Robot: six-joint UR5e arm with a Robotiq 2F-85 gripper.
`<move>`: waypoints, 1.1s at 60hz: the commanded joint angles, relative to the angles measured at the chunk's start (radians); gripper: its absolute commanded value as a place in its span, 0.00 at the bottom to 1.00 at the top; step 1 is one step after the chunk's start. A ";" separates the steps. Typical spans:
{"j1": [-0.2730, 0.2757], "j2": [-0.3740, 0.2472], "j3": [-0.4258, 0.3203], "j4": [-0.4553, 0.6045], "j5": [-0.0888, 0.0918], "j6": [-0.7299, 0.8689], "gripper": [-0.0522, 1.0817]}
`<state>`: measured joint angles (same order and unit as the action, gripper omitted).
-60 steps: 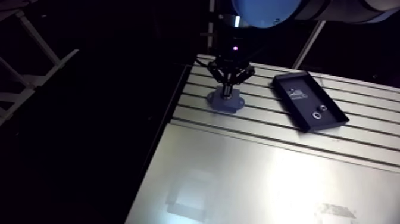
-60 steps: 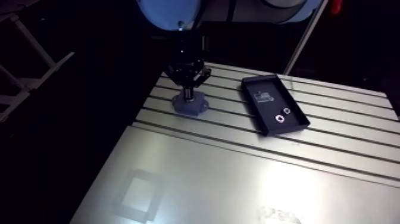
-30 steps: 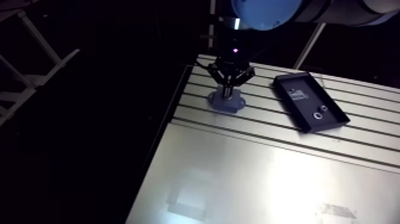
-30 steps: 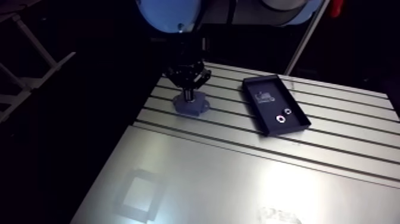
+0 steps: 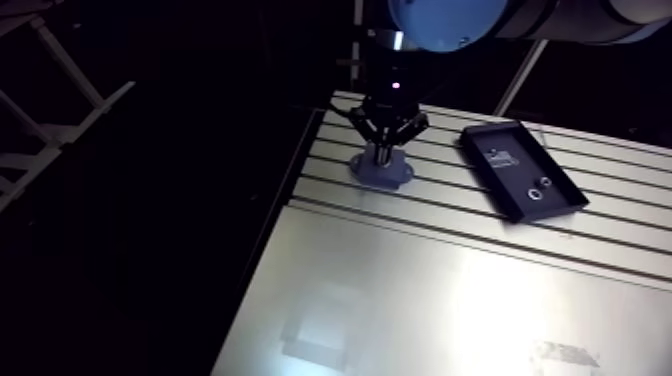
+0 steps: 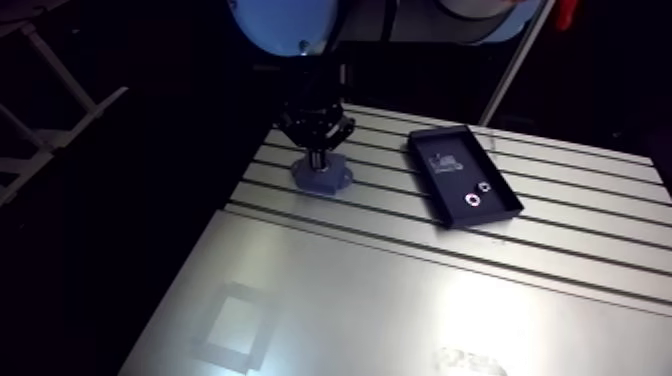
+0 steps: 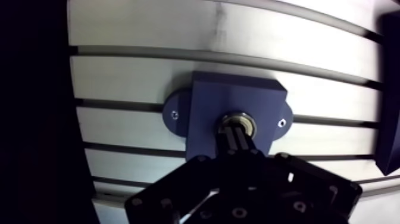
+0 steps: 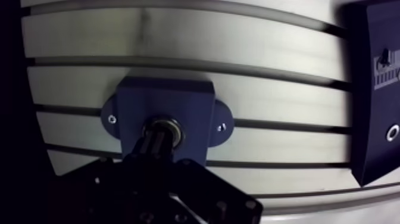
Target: Pick up the bearing and press it into the housing until flush.
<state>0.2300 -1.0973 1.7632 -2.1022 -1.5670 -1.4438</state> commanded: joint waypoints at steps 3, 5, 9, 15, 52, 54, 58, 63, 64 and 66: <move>0.000 0.001 0.000 0.000 0.000 -0.001 0.92; 0.000 0.001 0.000 0.000 0.000 0.000 0.92; 0.000 0.005 0.000 0.000 0.000 -0.002 0.92; 0.000 0.008 0.000 0.000 0.000 -0.002 0.92; -0.001 0.011 0.002 -0.005 0.001 -0.005 0.92; 0.000 0.011 0.000 -0.005 0.000 -0.005 0.92; -0.001 0.009 0.000 -0.005 0.002 -0.005 0.92; 0.000 0.008 -0.003 -0.003 0.002 -0.005 0.92; 0.000 0.008 -0.003 -0.003 0.002 -0.005 0.92; 0.000 0.006 -0.006 -0.001 0.002 -0.005 0.92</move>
<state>0.2293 -1.0885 1.7629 -2.1064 -1.5661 -1.4488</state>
